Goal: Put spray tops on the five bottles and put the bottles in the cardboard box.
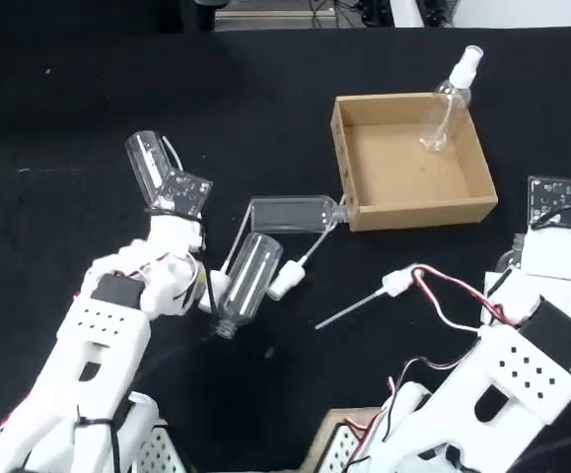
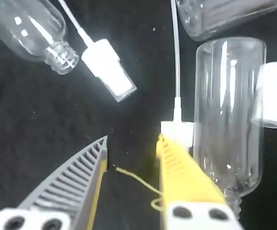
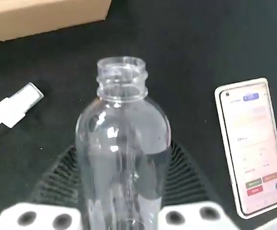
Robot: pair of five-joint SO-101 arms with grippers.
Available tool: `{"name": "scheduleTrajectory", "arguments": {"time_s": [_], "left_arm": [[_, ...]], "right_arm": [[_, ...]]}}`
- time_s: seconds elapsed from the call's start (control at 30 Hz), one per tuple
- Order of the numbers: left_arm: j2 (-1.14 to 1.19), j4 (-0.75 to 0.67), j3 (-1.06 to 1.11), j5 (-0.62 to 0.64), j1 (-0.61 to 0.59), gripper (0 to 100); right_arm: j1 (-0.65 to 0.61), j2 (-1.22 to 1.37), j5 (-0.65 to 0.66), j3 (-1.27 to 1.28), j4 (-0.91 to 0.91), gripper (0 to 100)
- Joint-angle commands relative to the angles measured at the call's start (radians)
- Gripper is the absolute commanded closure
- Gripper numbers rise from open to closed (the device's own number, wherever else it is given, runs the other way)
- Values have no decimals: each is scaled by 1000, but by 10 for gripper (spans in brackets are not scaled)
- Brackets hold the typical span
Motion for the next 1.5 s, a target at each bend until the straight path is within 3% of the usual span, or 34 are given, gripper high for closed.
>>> {"name": "scheduleTrajectory", "arguments": {"time_s": [0.0, 0.1, 0.37, 0.53, 0.63, 0.83, 1.07, 1.13, 1.2, 1.3, 1.47], "left_arm": [[64, -21, -21, -11, -10, 807], [161, -21, -44, -12, 21, 762], [261, -8, -128, 23, 70, 783], [235, 137, -214, 64, 81, 783], [247, 109, -200, 68, 119, 783], [325, -75, -102, 72, 173, 784], [422, -75, -131, 68, 151, 791], [423, -46, -130, 63, 160, 850], [410, 2, -131, 60, 159, 976], [356, 100, -127, -77, 133, 958], [181, 334, -136, -465, -15, 971]], "right_arm": [[-12, 2, -3, -4, -8, 988], [-11, 2, -2, -4, -6, 988], [-11, 2, -2, -2, -3, 988], [-11, 2, -2, -2, -5, 988], [-14, 2, -2, -2, -5, 988], [-11, 2, -2, -2, -5, 988], [-9, 2, -2, -2, -3, 988], [-9, 2, -2, -2, -3, 988], [-9, 2, -2, -2, -3, 988], [-9, 2, -2, -2, -3, 988], [-12, 2, -2, -2, -2, 988]]}}
